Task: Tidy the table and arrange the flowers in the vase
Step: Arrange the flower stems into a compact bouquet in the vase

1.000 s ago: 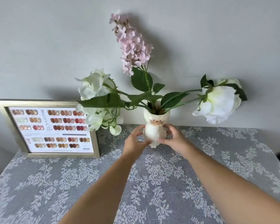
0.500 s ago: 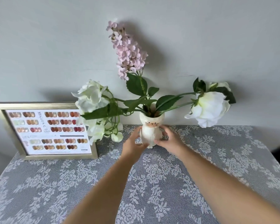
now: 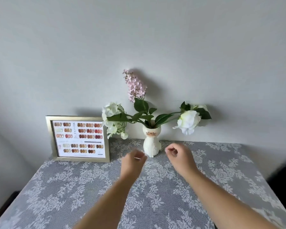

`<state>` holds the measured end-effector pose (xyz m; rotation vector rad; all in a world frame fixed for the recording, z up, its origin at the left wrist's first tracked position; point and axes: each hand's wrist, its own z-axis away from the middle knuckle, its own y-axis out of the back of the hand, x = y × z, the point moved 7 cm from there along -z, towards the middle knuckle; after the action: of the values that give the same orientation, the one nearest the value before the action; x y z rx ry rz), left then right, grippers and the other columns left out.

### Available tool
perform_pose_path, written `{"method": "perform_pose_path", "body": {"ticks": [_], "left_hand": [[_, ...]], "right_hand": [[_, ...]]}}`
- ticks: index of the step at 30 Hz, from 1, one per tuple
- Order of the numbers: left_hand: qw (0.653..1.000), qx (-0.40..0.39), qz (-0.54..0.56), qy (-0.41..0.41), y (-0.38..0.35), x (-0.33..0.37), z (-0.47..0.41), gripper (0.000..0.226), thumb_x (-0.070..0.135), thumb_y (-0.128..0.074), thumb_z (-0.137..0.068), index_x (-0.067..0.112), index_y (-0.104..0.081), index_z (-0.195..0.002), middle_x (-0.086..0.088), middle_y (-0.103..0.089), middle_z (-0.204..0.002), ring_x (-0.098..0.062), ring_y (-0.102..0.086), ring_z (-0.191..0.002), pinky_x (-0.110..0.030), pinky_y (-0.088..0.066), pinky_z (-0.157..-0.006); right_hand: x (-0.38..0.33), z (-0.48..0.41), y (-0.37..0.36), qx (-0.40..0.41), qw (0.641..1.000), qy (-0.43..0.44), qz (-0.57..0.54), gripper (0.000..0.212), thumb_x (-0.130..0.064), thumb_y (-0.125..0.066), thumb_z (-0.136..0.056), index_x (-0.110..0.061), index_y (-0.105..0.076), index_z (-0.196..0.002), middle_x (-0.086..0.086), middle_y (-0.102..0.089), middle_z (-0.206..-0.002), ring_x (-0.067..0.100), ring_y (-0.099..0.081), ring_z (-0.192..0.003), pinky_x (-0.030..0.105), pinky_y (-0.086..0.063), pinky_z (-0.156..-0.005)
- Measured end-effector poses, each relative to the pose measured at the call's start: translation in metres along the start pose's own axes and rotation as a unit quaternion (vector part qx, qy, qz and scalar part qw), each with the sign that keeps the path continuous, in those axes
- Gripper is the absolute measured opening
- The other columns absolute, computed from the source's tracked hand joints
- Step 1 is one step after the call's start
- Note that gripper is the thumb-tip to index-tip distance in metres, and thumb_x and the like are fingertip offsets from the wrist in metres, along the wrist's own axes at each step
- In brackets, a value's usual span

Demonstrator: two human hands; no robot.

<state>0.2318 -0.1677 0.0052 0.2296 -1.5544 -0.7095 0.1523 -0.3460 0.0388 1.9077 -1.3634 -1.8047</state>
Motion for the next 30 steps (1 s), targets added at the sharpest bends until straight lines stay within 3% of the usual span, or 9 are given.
{"method": "perform_pose_path", "body": {"ticks": [4,8,11,14,18,20,24,30], "left_hand": [[0.995,0.090,-0.006,-0.031,0.036,0.028,0.020,0.007,0.020,-0.065,-0.084,0.022,-0.061,-0.078,0.010,-0.063,-0.074,-0.004,-0.059,-0.068,-0.014,-0.044,-0.060],[0.979,0.188,0.003,-0.074,0.080,0.056,0.035,0.005,0.021,-0.063,-0.083,0.018,-0.062,-0.079,0.006,-0.064,-0.067,-0.010,-0.057,-0.058,-0.020,-0.045,-0.053],[0.955,0.275,-0.014,-0.105,0.117,0.077,0.043,0.012,0.024,-0.060,-0.086,0.015,-0.058,-0.078,0.003,-0.055,-0.054,-0.013,-0.047,-0.046,-0.026,-0.039,-0.045],[0.933,0.342,-0.037,-0.107,0.148,0.085,0.042,0.021,0.031,-0.061,-0.085,0.012,-0.052,-0.087,0.000,-0.052,-0.063,-0.020,-0.048,-0.057,-0.030,-0.034,-0.052],[0.960,0.266,-0.049,-0.073,0.154,0.080,0.016,0.064,0.050,-0.068,-0.074,0.015,-0.041,-0.120,-0.007,-0.050,-0.116,-0.023,-0.052,-0.103,-0.031,-0.042,-0.077],[0.976,0.208,-0.040,-0.051,0.148,0.075,0.002,0.073,0.052,-0.071,-0.070,0.018,-0.039,-0.126,-0.010,-0.043,-0.129,-0.027,-0.048,-0.116,-0.037,-0.043,-0.089],[0.989,0.149,0.006,-0.018,0.137,0.065,-0.017,0.064,0.043,-0.074,-0.071,0.015,-0.049,-0.123,-0.011,-0.050,-0.127,-0.028,-0.052,-0.111,-0.042,-0.046,-0.095],[0.981,0.190,0.026,-0.028,0.138,0.060,-0.024,0.034,0.028,-0.071,-0.076,0.013,-0.066,-0.105,-0.009,-0.062,-0.112,-0.023,-0.059,-0.092,-0.032,-0.050,-0.073]], "right_hand": [[-0.027,0.002,0.055,0.103,0.993,0.054,0.021,0.008,-0.022,-0.064,-0.083,-0.016,-0.064,-0.078,-0.013,-0.050,-0.063,0.002,-0.047,-0.056,0.017,-0.033,-0.051],[-0.044,-0.003,0.105,0.179,0.981,0.065,0.028,0.009,-0.023,-0.065,-0.081,-0.015,-0.065,-0.078,-0.006,-0.056,-0.068,0.014,-0.050,-0.059,0.024,-0.033,-0.053],[-0.038,-0.021,0.122,0.191,0.981,0.012,0.040,0.012,-0.027,-0.064,-0.080,-0.016,-0.063,-0.086,-0.001,-0.063,-0.085,0.020,-0.056,-0.074,0.027,-0.038,-0.061],[-0.019,-0.038,0.124,0.166,0.980,-0.086,0.064,0.024,-0.036,-0.064,-0.077,-0.019,-0.060,-0.095,0.004,-0.064,-0.099,0.030,-0.058,-0.093,0.034,-0.048,-0.072],[0.005,-0.049,0.115,0.128,0.975,-0.178,0.033,0.034,-0.041,-0.064,-0.076,-0.017,-0.059,-0.099,0.009,-0.063,-0.102,0.034,-0.057,-0.098,0.036,-0.048,-0.076],[0.012,-0.053,0.106,0.092,0.975,-0.198,0.030,0.035,-0.044,-0.062,-0.077,-0.016,-0.061,-0.098,0.010,-0.065,-0.100,0.033,-0.059,-0.094,0.032,-0.044,-0.072],[0.012,-0.056,0.089,0.077,0.976,-0.201,-0.015,0.026,-0.041,-0.065,-0.079,-0.015,-0.064,-0.083,0.011,-0.068,-0.090,0.031,-0.062,-0.085,0.030,-0.044,-0.069],[0.013,-0.061,0.078,0.155,0.962,-0.221,-0.030,0.039,-0.029,-0.065,-0.077,-0.015,-0.041,-0.050,0.023,-0.062,-0.090,0.029,-0.053,-0.066,0.026,-0.033,-0.056]]}}
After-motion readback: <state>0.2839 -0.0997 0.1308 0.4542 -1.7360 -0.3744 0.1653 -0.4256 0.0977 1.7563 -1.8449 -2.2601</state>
